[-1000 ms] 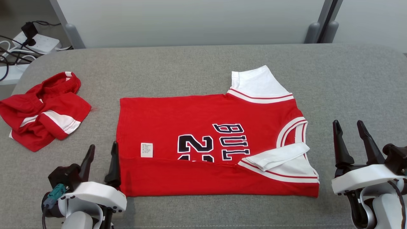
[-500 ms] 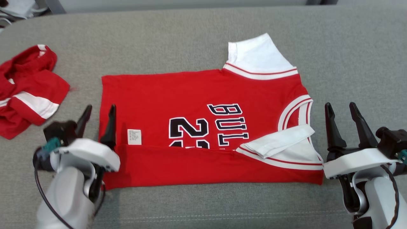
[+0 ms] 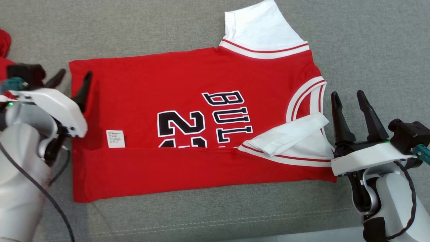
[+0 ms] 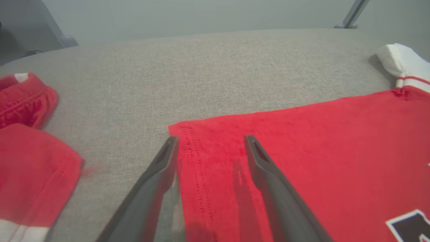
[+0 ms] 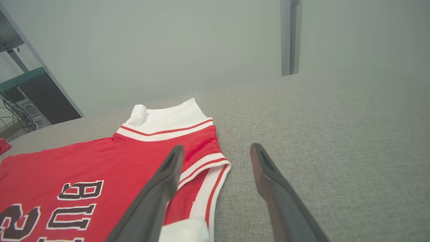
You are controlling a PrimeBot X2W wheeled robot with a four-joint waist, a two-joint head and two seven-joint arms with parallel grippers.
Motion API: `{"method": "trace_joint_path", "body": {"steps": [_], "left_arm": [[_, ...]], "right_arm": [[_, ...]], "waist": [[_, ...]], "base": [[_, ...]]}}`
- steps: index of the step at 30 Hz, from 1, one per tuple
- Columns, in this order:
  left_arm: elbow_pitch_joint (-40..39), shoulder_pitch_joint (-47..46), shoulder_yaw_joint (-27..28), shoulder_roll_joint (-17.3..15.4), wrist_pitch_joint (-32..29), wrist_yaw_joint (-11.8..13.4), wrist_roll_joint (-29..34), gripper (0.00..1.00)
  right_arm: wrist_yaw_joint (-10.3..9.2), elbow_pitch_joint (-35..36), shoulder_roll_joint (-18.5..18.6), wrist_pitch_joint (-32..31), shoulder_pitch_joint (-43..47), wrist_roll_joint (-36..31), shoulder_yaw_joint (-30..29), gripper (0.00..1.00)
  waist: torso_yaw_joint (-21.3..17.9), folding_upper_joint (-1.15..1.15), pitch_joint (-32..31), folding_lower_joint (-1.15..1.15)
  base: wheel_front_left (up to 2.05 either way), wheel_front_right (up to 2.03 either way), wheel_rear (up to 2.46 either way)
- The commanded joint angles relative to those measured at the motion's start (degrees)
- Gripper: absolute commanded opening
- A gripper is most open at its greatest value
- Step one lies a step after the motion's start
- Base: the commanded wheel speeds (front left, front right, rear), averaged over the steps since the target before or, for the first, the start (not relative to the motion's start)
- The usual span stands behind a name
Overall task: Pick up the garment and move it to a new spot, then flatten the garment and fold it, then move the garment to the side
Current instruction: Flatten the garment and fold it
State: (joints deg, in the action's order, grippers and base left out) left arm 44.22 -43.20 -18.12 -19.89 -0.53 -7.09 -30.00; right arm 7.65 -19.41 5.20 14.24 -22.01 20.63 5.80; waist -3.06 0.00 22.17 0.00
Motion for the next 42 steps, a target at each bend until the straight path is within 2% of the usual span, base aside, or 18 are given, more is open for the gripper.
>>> {"method": "trace_joint_path", "body": {"steps": [1,6,18,25,35,37,38,39,40,42], "left_arm": [[-1.6,-2.8,0.8,-4.4,-1.0,-0.4,-2.0,1.0],[-2.4,-5.3,-3.5,-9.5,-5.2,-0.4,-6.8,1.0],[-2.5,-10.4,-10.2,-17.0,-10.4,-0.4,-14.9,1.0],[-1.8,-11.8,-12.8,-18.8,-10.6,-0.4,-17.1,1.0],[-1.8,-12.2,-15.9,-18.9,-10.5,-0.4,-20.8,1.0],[-2.4,-12.2,-16.7,-19.1,-10.4,-0.4,-21.9,0.86],[-2.8,-12.2,-17.0,-19.1,-10.2,-0.4,-22.5,0.7],[-3.1,-12.2,-17.3,-19.2,-10.0,-0.4,-23.0,0.47],[-3.3,-12.2,-17.7,-19.4,-9.8,-0.4,-23.4,0.4],[-4.0,-12.2,-18.3,-19.6,-9.1,-0.4,-24.4,0.02]], "right_arm": [[-0.16,1.4,-0.4,0.8,-0.7,0.4,1.3,1.0],[-0.16,1.3,-0.8,0.8,-1.0,1.0,1.9,1.0],[-0.16,1.2,-1.4,0.8,-2.2,2.1,3.0,1.0],[-0.16,1.1,-1.6,0.8,-2.8,2.5,3.1,1.0],[-0.16,0.9,-1.8,0.8,-3.4,2.6,2.7,1.0],[-0.16,0.9,-1.8,0.8,-3.6,2.5,2.7,1.0],[-0.16,0.9,-1.8,0.8,-3.7,2.5,2.8,1.0],[-0.16,0.8,-1.8,0.8,-3.7,2.6,2.8,1.0],[-0.16,0.7,-1.8,0.8,-3.8,2.6,2.9,1.0],[-0.16,0.5,-1.8,0.8,-3.9,2.7,2.9,1.0]], "waist": [[-0.6,0.0,0.7,0.0],[-1.5,0.0,1.8,0.0],[-4.0,0.0,5.2,0.0],[-4.9,0.0,6.7,0.0],[-4.6,0.0,7.1,0.0],[-4.5,0.0,7.1,0.0],[-4.5,0.0,7.1,0.0],[-4.4,0.0,7.1,0.0],[-4.4,0.0,7.0,0.0],[-4.3,0.0,6.9,0.0]], "base": [[0.0,0.0,0.0],[0.0,0.0,0.0],[0.0,0.0,0.0],[0.0,0.0,0.0],[0.0,0.0,0.0],[0.0,0.0,0.0],[0.0,0.0,0.0],[0.0,0.0,0.0],[0.0,0.0,0.0],[0.0,0.0,0.0]]}}
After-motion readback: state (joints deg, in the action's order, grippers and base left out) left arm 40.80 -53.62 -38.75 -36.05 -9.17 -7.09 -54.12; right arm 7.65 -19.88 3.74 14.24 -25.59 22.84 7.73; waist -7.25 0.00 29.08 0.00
